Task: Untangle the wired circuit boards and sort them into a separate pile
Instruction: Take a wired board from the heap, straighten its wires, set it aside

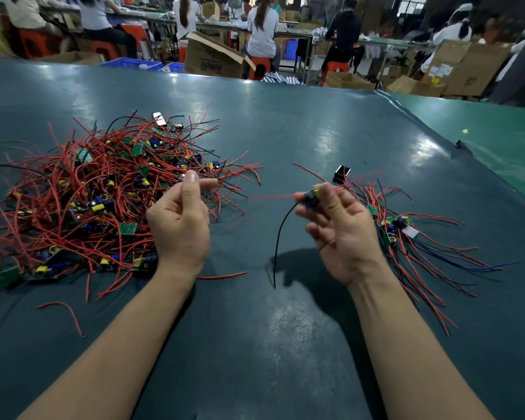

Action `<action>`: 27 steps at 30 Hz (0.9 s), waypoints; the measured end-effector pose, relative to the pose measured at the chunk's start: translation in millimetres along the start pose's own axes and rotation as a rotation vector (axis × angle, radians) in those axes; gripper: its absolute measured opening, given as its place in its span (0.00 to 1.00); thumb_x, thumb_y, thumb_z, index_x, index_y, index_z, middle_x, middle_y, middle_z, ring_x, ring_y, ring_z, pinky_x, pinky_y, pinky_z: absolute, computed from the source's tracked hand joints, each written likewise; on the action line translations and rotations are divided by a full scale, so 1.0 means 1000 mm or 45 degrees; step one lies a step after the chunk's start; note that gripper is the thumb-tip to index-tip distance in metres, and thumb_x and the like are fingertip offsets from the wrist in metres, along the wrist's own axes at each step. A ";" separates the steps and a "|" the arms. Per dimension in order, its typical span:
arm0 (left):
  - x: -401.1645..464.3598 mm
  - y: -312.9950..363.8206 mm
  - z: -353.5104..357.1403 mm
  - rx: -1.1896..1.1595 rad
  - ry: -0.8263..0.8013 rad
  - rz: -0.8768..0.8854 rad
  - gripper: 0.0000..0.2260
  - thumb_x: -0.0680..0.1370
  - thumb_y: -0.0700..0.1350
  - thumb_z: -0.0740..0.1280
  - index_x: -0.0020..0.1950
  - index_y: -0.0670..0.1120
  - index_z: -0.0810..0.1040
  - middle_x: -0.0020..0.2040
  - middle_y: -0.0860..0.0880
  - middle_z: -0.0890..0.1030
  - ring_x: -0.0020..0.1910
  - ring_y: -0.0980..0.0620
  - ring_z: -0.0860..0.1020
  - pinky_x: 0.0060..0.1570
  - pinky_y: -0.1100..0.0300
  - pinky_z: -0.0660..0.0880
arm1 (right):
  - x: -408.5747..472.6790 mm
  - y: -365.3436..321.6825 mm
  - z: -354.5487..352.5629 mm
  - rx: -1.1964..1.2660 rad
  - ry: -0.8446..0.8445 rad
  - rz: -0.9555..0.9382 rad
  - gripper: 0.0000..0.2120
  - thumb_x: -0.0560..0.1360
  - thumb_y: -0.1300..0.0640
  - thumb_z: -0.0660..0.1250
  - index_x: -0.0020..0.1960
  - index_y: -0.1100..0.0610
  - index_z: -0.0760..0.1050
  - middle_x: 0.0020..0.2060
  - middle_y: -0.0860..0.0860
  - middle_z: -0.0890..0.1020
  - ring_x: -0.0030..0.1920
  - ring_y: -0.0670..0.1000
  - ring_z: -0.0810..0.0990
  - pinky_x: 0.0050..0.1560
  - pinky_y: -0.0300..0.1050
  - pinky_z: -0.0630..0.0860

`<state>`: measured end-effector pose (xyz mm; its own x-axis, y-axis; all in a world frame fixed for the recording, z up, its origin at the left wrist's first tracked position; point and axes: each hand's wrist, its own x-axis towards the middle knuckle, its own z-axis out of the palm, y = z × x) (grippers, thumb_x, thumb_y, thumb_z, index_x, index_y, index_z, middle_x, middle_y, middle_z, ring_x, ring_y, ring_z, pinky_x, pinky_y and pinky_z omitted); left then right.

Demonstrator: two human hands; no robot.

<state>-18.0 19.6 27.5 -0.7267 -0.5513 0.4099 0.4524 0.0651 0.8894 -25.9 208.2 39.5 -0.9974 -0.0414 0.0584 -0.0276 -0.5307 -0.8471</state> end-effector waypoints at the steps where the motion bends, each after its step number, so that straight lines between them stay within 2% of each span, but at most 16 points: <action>1: 0.001 0.000 -0.002 0.042 0.025 0.057 0.20 0.84 0.44 0.59 0.31 0.49 0.76 0.25 0.36 0.72 0.24 0.52 0.69 0.27 0.67 0.66 | 0.002 -0.003 -0.002 0.081 0.077 -0.071 0.09 0.68 0.53 0.70 0.45 0.56 0.75 0.38 0.53 0.86 0.34 0.47 0.84 0.28 0.33 0.75; 2: 0.001 -0.001 -0.003 0.088 0.027 0.101 0.21 0.84 0.44 0.59 0.31 0.51 0.75 0.28 0.32 0.73 0.25 0.45 0.70 0.28 0.66 0.67 | 0.003 -0.006 -0.003 0.180 0.148 -0.131 0.09 0.68 0.54 0.70 0.45 0.57 0.75 0.38 0.53 0.85 0.36 0.48 0.85 0.31 0.34 0.77; 4: 0.001 -0.002 -0.004 0.186 0.010 0.144 0.21 0.84 0.45 0.59 0.31 0.53 0.74 0.28 0.32 0.73 0.31 0.35 0.73 0.32 0.61 0.70 | 0.005 -0.011 -0.007 0.442 0.287 -0.204 0.09 0.68 0.55 0.70 0.46 0.59 0.76 0.43 0.55 0.84 0.39 0.49 0.86 0.36 0.34 0.79; 6: 0.000 -0.004 -0.004 0.269 -0.022 0.142 0.19 0.83 0.47 0.60 0.33 0.52 0.77 0.26 0.35 0.72 0.30 0.33 0.72 0.31 0.51 0.72 | 0.008 -0.013 -0.013 0.665 0.456 -0.191 0.11 0.71 0.58 0.71 0.50 0.62 0.76 0.50 0.59 0.82 0.43 0.50 0.85 0.40 0.35 0.81; 8: -0.002 -0.008 -0.003 0.321 -0.062 0.130 0.16 0.82 0.49 0.60 0.39 0.49 0.82 0.24 0.42 0.71 0.26 0.36 0.69 0.28 0.47 0.67 | 0.009 -0.011 -0.017 0.723 0.585 -0.107 0.06 0.75 0.63 0.69 0.49 0.65 0.75 0.50 0.60 0.81 0.45 0.51 0.84 0.44 0.37 0.82; 10: -0.003 -0.012 -0.005 0.385 -0.083 0.158 0.15 0.82 0.50 0.60 0.43 0.48 0.83 0.24 0.52 0.71 0.24 0.47 0.68 0.27 0.54 0.65 | 0.010 -0.006 -0.018 0.701 0.672 -0.020 0.02 0.77 0.68 0.66 0.46 0.67 0.74 0.45 0.58 0.80 0.44 0.51 0.82 0.45 0.39 0.82; 11: -0.003 -0.013 -0.006 0.424 -0.087 0.187 0.15 0.81 0.51 0.60 0.44 0.47 0.84 0.23 0.54 0.71 0.24 0.54 0.67 0.27 0.58 0.64 | 0.010 -0.005 -0.018 0.711 0.715 0.000 0.03 0.78 0.70 0.64 0.45 0.67 0.73 0.44 0.58 0.79 0.42 0.51 0.82 0.44 0.39 0.82; 12: -0.004 -0.013 -0.006 0.461 -0.091 0.216 0.15 0.81 0.51 0.60 0.45 0.47 0.84 0.23 0.55 0.71 0.23 0.56 0.67 0.27 0.61 0.63 | 0.011 -0.005 -0.018 0.732 0.755 -0.003 0.03 0.78 0.71 0.64 0.45 0.67 0.73 0.43 0.58 0.79 0.40 0.51 0.82 0.43 0.40 0.82; 15: -0.005 -0.012 -0.007 0.543 -0.116 0.272 0.15 0.81 0.51 0.60 0.45 0.48 0.84 0.22 0.54 0.68 0.23 0.54 0.66 0.26 0.64 0.59 | 0.010 -0.008 -0.018 0.772 0.805 -0.048 0.02 0.78 0.71 0.64 0.46 0.68 0.73 0.43 0.57 0.80 0.34 0.49 0.83 0.37 0.39 0.82; 18: -0.006 -0.012 -0.008 0.625 -0.140 0.326 0.15 0.81 0.51 0.61 0.45 0.47 0.85 0.23 0.55 0.69 0.24 0.55 0.68 0.27 0.62 0.64 | 0.009 -0.008 -0.018 0.773 0.810 -0.077 0.05 0.80 0.69 0.62 0.46 0.68 0.74 0.44 0.57 0.82 0.35 0.49 0.84 0.37 0.38 0.82; 20: -0.007 -0.012 -0.008 0.754 -0.147 0.391 0.15 0.80 0.51 0.61 0.43 0.46 0.84 0.27 0.55 0.73 0.28 0.54 0.73 0.31 0.58 0.70 | 0.009 -0.007 -0.017 0.753 0.818 -0.098 0.08 0.82 0.65 0.59 0.46 0.66 0.73 0.45 0.56 0.82 0.39 0.51 0.84 0.40 0.39 0.83; 22: -0.006 -0.011 -0.010 0.960 -0.101 0.469 0.13 0.79 0.50 0.63 0.43 0.45 0.83 0.32 0.52 0.76 0.37 0.44 0.77 0.36 0.55 0.72 | 0.010 -0.006 -0.017 0.747 0.822 -0.102 0.10 0.83 0.59 0.58 0.48 0.65 0.72 0.47 0.57 0.82 0.45 0.54 0.83 0.44 0.42 0.83; 23: -0.004 -0.012 -0.011 1.074 -0.069 0.485 0.11 0.78 0.50 0.64 0.47 0.46 0.83 0.36 0.51 0.78 0.43 0.41 0.76 0.41 0.53 0.72 | 0.010 -0.006 -0.019 0.750 0.826 -0.099 0.11 0.84 0.57 0.58 0.48 0.64 0.72 0.48 0.57 0.82 0.47 0.55 0.83 0.45 0.43 0.83; 25: 0.001 -0.015 -0.016 1.336 -0.011 0.385 0.12 0.77 0.50 0.66 0.56 0.47 0.81 0.48 0.45 0.80 0.53 0.39 0.73 0.50 0.48 0.70 | 0.010 -0.005 -0.021 0.759 0.836 -0.078 0.13 0.84 0.54 0.58 0.44 0.61 0.69 0.49 0.59 0.80 0.46 0.56 0.83 0.46 0.45 0.83; 27: 0.007 -0.018 -0.024 1.530 0.039 0.202 0.17 0.75 0.50 0.67 0.63 0.47 0.77 0.57 0.41 0.76 0.60 0.39 0.69 0.57 0.45 0.66 | 0.008 -0.004 -0.022 0.747 0.826 -0.027 0.14 0.83 0.53 0.58 0.41 0.58 0.68 0.47 0.59 0.79 0.44 0.57 0.82 0.42 0.46 0.84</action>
<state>-19.1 -5.1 9.5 -0.6869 -0.4855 0.5409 -0.2448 0.8553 0.4567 -35.7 228.5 31.8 -0.8429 0.3687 -0.3918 -0.1862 -0.8832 -0.4305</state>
